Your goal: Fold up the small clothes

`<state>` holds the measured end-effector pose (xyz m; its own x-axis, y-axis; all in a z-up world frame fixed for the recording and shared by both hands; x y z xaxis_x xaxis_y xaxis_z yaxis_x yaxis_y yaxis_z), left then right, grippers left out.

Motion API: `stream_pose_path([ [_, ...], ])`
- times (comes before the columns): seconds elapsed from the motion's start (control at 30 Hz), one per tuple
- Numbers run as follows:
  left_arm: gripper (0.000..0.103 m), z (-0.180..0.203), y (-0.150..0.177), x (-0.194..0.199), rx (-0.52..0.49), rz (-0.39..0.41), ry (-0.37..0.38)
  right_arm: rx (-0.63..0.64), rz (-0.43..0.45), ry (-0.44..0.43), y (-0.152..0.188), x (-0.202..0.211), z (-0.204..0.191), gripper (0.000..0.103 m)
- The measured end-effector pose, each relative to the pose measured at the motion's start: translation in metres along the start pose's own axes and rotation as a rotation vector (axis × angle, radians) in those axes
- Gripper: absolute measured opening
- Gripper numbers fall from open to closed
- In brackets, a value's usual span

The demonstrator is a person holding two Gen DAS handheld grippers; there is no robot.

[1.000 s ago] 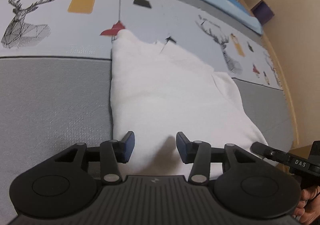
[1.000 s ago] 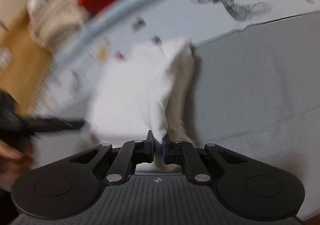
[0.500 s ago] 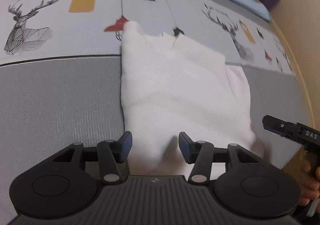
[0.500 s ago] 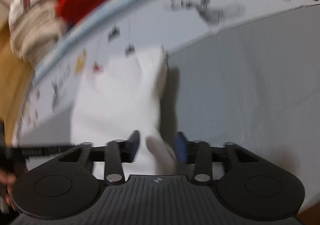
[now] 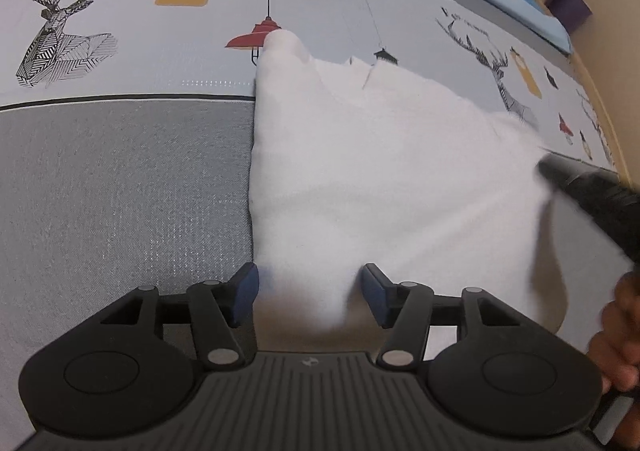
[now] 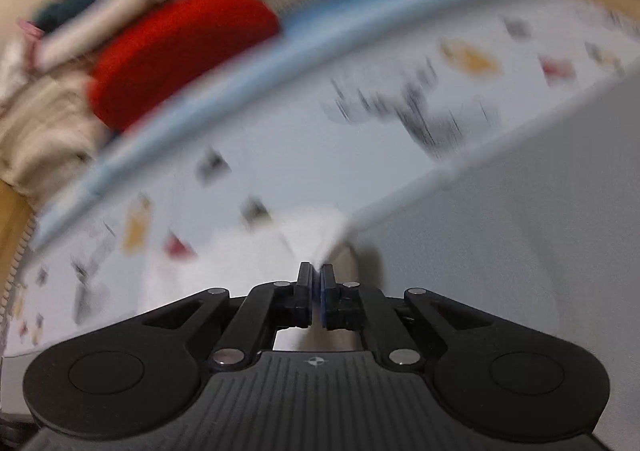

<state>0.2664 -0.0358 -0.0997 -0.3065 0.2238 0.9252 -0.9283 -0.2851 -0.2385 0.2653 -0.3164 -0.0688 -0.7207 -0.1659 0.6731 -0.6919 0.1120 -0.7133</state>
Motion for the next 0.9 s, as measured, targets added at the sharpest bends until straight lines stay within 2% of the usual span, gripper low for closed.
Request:
stream_pose_path([
  [0.07, 0.064, -0.003, -0.001, -0.001, 0.012, -0.019, 0.01, -0.019, -0.183, 0.078, 0.016, -0.027, 0.008, 0.003],
  [0.1, 0.064, -0.004, -0.001, 0.0, 0.02, -0.021, 0.018, -0.055, -0.252, 0.093, 0.024, -0.036, 0.015, 0.003],
  [0.13, 0.064, -0.005, -0.002, 0.002, 0.026, -0.015, 0.027, -0.101, -0.276, 0.102, 0.027, -0.04, 0.022, 0.004],
  [0.2, 0.064, -0.009, -0.006, 0.006, 0.04, 0.007, 0.047, -0.099, -0.223, 0.131, 0.02, -0.032, 0.025, 0.004],
  [0.23, 0.064, -0.011, -0.008, 0.007, 0.056, 0.014, 0.059, -0.07, -0.195, 0.156, 0.017, -0.026, 0.023, 0.008],
  [0.3, 0.064, -0.017, -0.012, 0.009, 0.094, 0.024, 0.082, -0.069, -0.142, 0.133, 0.013, -0.016, 0.023, 0.025],
  [0.37, 0.064, -0.022, -0.015, 0.009, 0.123, 0.045, 0.115, -0.096, -0.1, 0.049, 0.011, -0.006, 0.024, 0.05],
  [0.43, 0.065, -0.025, -0.017, 0.005, 0.149, 0.04, 0.126, -0.064, -0.12, 0.011, 0.013, -0.005, 0.021, 0.058],
  [0.57, 0.065, -0.03, -0.016, -0.008, 0.177, 0.032, 0.16, 0.009, -0.295, -0.021, 0.029, -0.022, 0.018, 0.06],
  [0.63, 0.065, -0.034, -0.016, -0.016, 0.209, 0.021, 0.184, 0.012, -0.352, -0.031, 0.037, -0.028, 0.019, 0.061],
  [0.77, 0.068, -0.041, -0.018, -0.033, 0.259, 0.007, 0.217, -0.01, -0.362, -0.05, 0.039, -0.033, 0.023, 0.064],
  [0.9, 0.069, -0.035, -0.022, -0.04, 0.256, 0.035, 0.232, -0.042, -0.374, -0.064, 0.038, -0.04, 0.026, 0.064],
])
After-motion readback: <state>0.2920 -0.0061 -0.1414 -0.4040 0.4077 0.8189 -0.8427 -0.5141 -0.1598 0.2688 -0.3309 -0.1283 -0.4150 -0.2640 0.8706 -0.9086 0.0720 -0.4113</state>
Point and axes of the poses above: each gripper's, at about its wrist camera, not at the fingertips, and x roughly against the way its jaws point, z to its right, y to its underside, the point moved 2 cm from there along -x, roughly the way its jaws point, and after that the axes turned 12 degrees about x, right-handed, at the moved point
